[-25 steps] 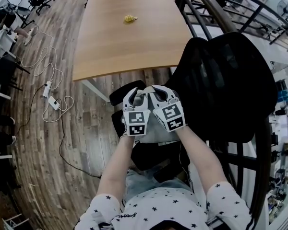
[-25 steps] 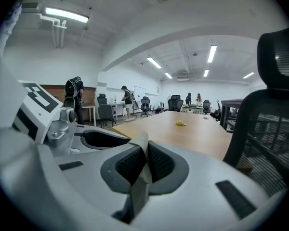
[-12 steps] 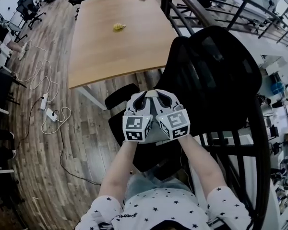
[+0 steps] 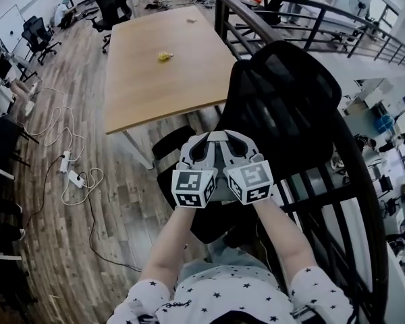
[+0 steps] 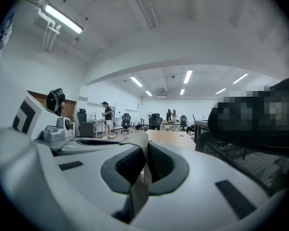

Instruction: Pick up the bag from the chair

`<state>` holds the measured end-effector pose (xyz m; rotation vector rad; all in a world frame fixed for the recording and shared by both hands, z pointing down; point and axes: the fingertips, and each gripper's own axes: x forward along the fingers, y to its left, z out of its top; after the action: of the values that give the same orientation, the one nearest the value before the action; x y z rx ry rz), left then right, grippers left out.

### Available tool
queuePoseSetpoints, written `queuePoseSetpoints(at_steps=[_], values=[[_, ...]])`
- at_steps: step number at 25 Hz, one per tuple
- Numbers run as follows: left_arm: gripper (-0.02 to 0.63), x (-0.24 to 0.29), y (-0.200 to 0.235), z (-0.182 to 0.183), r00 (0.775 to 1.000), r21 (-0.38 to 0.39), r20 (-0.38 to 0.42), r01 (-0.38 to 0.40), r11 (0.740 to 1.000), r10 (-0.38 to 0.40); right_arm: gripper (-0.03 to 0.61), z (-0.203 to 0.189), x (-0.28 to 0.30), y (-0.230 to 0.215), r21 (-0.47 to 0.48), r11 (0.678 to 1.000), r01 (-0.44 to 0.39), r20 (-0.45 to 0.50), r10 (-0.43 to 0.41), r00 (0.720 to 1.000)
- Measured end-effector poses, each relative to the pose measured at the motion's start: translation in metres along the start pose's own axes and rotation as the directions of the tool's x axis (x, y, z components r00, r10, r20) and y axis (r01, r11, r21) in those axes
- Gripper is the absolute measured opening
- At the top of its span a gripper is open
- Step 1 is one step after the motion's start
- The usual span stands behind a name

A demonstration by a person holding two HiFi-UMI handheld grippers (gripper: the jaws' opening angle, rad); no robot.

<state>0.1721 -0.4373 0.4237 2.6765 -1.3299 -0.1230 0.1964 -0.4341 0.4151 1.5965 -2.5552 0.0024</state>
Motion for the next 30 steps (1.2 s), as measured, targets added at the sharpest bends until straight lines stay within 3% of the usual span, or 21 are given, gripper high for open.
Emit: queuePoseSetpoints(at_steps=[12,21,30], values=[[0.014,-0.159,-0.021,0.085,0.995,0.055,0.099,0.004,0.998,-0.010,-0.005,0.080,-0.090,0.132,0.016,1.000,0.020,0.130,-0.022,0.991],[0.014,-0.301,-0.037,0.093,0.996,0.048,0.094,-0.016,0.999,0.011,-0.005,0.090,-0.167,0.250,0.011,1.000,-0.002,0.174,0.000,0.985],[0.014,-0.397,-0.071,0.080,0.998,0.011,0.061,0.012,1.000,-0.013,-0.005,0.079,-0.240,0.321,0.018,1.000,0.005,0.161,-0.007,0.987]])
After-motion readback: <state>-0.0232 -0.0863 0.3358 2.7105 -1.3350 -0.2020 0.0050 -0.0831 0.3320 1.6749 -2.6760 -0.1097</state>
